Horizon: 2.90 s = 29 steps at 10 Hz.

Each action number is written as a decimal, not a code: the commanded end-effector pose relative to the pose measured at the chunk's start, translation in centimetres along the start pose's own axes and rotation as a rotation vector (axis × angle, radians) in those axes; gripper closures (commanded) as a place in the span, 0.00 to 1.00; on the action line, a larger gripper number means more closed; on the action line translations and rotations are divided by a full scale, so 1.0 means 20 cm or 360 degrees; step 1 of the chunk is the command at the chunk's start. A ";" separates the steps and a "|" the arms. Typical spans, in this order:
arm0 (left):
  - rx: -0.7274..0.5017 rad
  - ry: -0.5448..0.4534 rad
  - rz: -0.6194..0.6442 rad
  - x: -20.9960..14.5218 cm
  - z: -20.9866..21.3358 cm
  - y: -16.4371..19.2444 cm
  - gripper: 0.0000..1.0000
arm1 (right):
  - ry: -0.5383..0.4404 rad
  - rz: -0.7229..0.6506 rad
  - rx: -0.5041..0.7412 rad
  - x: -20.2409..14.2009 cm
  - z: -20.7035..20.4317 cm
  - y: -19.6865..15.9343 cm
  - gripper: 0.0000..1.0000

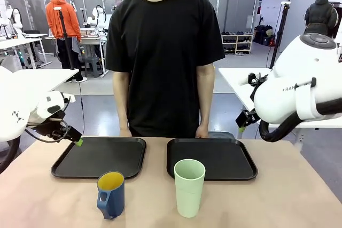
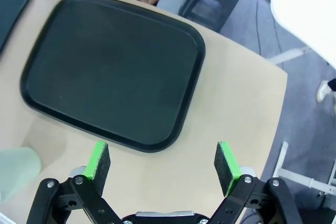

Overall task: Sort and store the cups by type.
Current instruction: Pick up the Reusable plastic cup.

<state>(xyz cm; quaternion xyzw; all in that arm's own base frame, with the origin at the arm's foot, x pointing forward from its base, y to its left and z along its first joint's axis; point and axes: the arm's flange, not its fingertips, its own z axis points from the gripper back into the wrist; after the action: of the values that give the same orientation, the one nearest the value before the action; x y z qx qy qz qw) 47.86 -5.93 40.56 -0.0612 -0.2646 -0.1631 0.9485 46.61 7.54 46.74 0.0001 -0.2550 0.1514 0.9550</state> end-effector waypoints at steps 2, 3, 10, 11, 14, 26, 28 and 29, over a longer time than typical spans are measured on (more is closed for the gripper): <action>-0.0054 0.0021 0.0035 0.03 -0.03 0.07 0.00 | 0.0085 -0.0050 0.0074 0.02 -0.04 -0.13 0.00; -0.0050 0.0020 0.0041 0.02 -0.03 0.06 0.00 | 0.0105 -0.0058 0.0090 0.01 -0.06 -0.15 0.00; -0.0007 0.0013 0.0051 -0.01 -0.02 0.06 0.00 | 0.0089 -0.0083 0.0054 -0.02 -0.07 -0.12 0.00; -0.0007 0.0013 0.0051 -0.01 -0.02 0.06 0.00 | 0.0089 -0.0083 0.0054 -0.02 -0.07 -0.12 0.00; -0.0007 0.0013 0.0051 -0.01 -0.02 0.06 0.00 | 0.0089 -0.0083 0.0054 -0.02 -0.07 -0.12 0.00; -0.0007 0.0013 0.0051 -0.01 -0.02 0.06 0.00 | 0.0089 -0.0083 0.0054 -0.02 -0.07 -0.12 0.00; -0.0007 0.0013 0.0051 -0.01 -0.02 0.06 0.00 | 0.0041 0.0199 0.0061 -0.02 -0.05 -0.12 0.00; -0.0007 0.0013 0.0051 -0.01 -0.02 0.06 0.00 | 0.0083 0.0425 0.0018 -0.01 -0.03 -0.14 0.00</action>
<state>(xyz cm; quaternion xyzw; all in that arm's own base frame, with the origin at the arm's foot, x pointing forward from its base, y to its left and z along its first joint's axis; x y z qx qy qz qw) 48.32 -4.81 40.09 -0.0669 -0.2587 -0.1479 0.9522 47.53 5.71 45.72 -0.0057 -0.2249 0.2066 0.9522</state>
